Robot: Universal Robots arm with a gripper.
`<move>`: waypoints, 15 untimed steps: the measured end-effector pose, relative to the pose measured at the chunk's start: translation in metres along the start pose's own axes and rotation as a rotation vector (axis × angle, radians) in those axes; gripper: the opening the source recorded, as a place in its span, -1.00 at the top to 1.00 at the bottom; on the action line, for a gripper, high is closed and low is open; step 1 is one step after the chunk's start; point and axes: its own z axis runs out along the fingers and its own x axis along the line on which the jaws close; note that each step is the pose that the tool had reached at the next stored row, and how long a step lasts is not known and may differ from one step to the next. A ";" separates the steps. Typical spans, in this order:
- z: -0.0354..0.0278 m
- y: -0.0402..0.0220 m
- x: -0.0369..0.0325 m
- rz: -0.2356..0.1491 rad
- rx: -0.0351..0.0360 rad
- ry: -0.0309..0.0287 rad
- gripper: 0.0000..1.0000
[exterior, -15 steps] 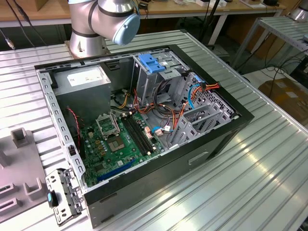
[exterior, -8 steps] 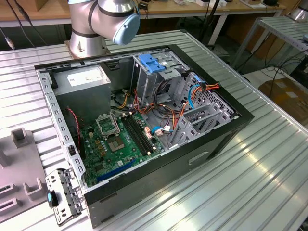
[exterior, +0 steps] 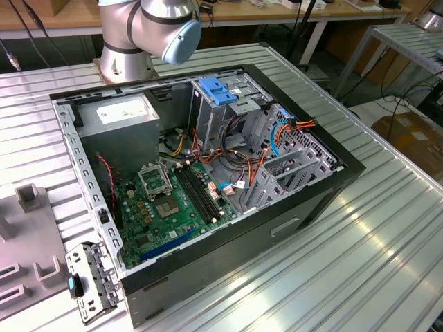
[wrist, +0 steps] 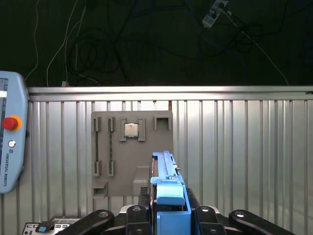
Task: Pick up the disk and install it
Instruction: 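Pick up the disk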
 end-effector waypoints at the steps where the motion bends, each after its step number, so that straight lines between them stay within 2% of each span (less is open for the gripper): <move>1: 0.0000 -0.0007 0.0000 0.000 0.0000 0.0000 0.25; 15: -0.0001 -0.0172 -0.0002 0.000 0.0000 0.0000 0.25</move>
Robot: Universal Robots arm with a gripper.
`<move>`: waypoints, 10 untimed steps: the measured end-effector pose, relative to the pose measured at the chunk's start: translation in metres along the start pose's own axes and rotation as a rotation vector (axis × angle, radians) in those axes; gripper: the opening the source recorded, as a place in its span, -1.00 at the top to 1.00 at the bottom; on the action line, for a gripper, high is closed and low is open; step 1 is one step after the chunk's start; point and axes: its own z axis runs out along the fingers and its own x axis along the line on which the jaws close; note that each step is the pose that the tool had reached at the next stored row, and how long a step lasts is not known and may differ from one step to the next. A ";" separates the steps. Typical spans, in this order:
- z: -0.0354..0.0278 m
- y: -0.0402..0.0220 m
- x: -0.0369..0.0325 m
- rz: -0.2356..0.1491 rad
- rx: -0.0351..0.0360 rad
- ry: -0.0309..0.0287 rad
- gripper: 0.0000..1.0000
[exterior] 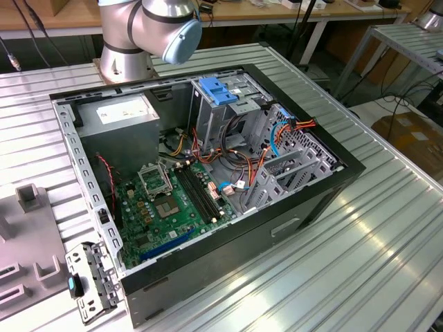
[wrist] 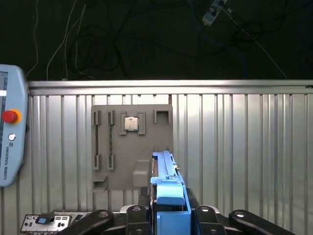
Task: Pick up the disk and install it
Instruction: 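Pick up the disk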
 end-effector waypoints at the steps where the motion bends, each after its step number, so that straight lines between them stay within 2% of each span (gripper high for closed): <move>1: 0.0000 -0.0010 0.0000 0.000 0.0001 0.0000 0.25; 10: -0.0001 -0.0121 -0.0001 0.000 0.0000 0.0000 0.25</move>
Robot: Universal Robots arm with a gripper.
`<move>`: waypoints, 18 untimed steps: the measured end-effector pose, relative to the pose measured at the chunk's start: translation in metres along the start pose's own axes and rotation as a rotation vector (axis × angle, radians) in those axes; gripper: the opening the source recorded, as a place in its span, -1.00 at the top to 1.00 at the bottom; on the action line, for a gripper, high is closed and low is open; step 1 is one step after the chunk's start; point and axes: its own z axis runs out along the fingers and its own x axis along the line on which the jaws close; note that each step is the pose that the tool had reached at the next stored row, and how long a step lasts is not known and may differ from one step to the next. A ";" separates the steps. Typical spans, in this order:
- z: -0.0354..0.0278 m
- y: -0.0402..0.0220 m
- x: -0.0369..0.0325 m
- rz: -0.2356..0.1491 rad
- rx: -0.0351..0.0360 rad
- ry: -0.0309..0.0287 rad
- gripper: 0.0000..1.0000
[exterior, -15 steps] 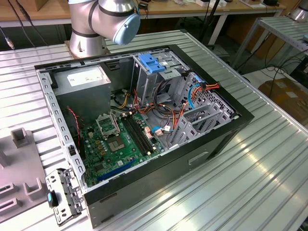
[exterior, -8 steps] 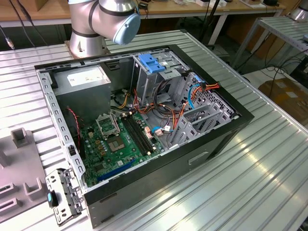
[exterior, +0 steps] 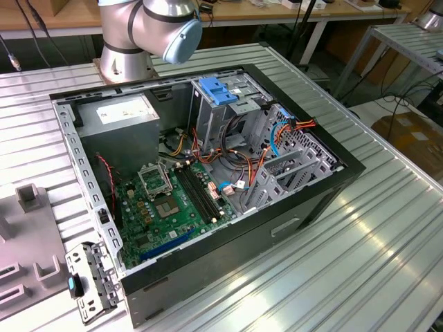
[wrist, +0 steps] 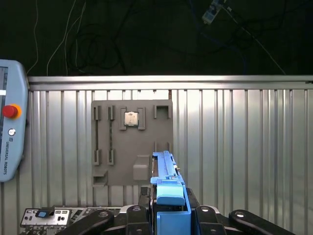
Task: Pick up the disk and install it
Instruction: 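Pick up the disk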
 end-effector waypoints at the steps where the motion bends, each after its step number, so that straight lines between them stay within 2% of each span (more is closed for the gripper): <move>1: 0.0000 -0.0019 0.0000 0.000 0.0000 0.0000 0.25; 12: -0.0001 -0.0159 -0.0002 0.000 0.0000 0.0000 0.25; 18: -0.0001 -0.0264 -0.0003 0.000 0.0001 0.0000 0.25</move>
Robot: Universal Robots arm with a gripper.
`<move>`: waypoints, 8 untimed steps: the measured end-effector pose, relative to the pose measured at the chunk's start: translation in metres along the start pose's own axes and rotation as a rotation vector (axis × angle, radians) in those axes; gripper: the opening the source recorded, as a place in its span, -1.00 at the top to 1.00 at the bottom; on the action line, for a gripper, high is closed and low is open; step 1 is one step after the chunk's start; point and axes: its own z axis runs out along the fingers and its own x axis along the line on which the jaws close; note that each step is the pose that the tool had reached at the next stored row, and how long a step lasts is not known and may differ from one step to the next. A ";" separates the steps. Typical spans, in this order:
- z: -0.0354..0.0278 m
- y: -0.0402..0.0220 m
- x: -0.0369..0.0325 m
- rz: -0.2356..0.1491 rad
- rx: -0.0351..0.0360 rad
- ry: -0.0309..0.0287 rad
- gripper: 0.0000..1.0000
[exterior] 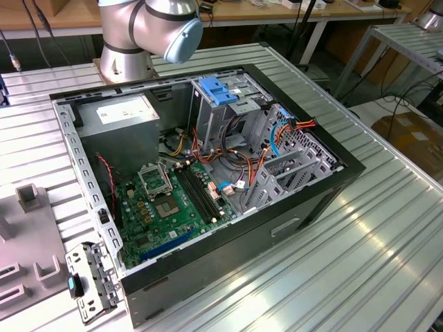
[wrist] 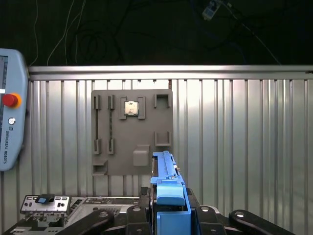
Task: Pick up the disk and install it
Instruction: 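Pick up the disk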
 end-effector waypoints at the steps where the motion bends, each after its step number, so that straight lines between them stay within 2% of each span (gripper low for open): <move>1: 0.0000 -0.0012 0.0000 0.000 0.0000 -0.0001 0.25; 8: 0.0000 -0.0137 -0.0002 0.000 0.0000 -0.0001 0.25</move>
